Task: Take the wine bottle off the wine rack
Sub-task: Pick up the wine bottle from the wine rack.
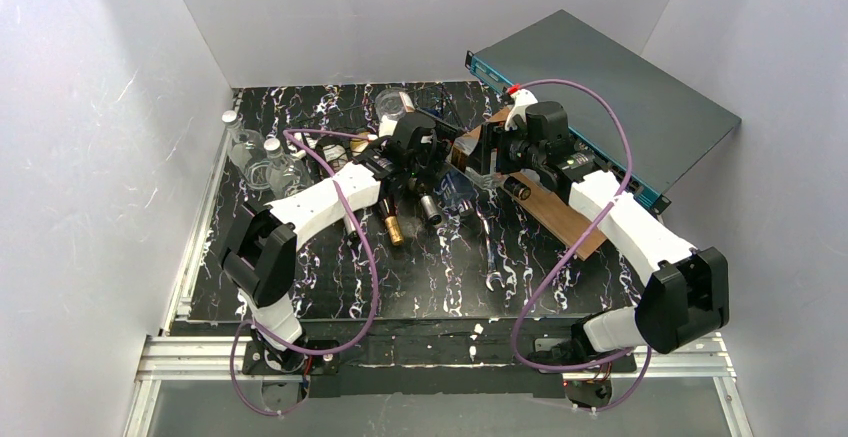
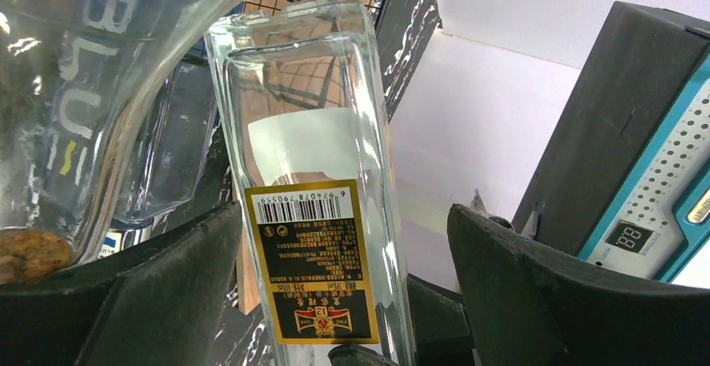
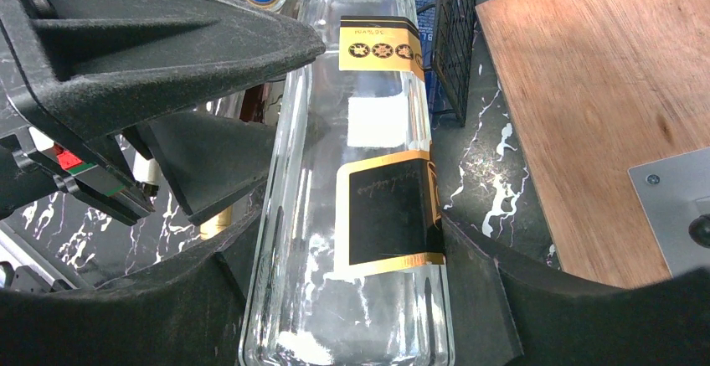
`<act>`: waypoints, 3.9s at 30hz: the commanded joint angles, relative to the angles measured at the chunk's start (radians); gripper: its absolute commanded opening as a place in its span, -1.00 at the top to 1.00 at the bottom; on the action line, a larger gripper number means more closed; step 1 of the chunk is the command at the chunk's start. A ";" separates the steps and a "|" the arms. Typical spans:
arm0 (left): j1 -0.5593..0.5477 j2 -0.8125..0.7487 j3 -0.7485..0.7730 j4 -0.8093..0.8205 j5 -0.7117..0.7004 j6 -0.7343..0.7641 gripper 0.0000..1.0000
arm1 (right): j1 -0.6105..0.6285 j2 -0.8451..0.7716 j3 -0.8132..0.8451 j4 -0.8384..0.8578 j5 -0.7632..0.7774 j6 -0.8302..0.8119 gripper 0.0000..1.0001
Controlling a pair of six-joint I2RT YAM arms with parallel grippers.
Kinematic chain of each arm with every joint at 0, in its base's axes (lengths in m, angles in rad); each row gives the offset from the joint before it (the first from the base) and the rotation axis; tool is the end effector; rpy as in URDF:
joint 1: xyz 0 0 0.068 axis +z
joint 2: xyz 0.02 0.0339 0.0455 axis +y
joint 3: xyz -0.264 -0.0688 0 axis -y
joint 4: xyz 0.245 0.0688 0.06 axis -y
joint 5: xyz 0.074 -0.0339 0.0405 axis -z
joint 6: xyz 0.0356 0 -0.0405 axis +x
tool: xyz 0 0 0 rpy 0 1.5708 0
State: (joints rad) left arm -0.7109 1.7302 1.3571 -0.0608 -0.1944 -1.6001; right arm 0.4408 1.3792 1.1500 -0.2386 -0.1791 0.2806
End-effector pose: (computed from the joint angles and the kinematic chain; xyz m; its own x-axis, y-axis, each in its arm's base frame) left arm 0.3157 -0.2628 0.2949 -0.4979 -0.8655 -0.0546 -0.3333 0.2491 -0.9093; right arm 0.2860 0.1420 0.3263 -0.5480 0.0428 -0.8354 -0.4287 0.8432 0.3244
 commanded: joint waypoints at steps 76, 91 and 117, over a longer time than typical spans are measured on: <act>-0.074 -0.019 0.087 -0.001 0.097 0.131 -0.22 | 0.009 -0.157 0.149 -0.077 -0.067 -0.052 0.97; -0.131 -0.079 0.041 0.001 0.036 0.067 -0.22 | 0.010 -0.207 0.164 -0.157 -0.088 -0.074 0.97; -0.291 -0.170 -0.114 0.007 -0.124 -0.075 -0.26 | 0.011 -0.362 0.056 -0.350 -0.229 -0.240 0.97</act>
State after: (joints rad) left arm -0.9573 1.6260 1.2793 -0.0525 -0.2581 -1.6768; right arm 0.4358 1.0870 1.1759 -0.6636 -0.2348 0.1184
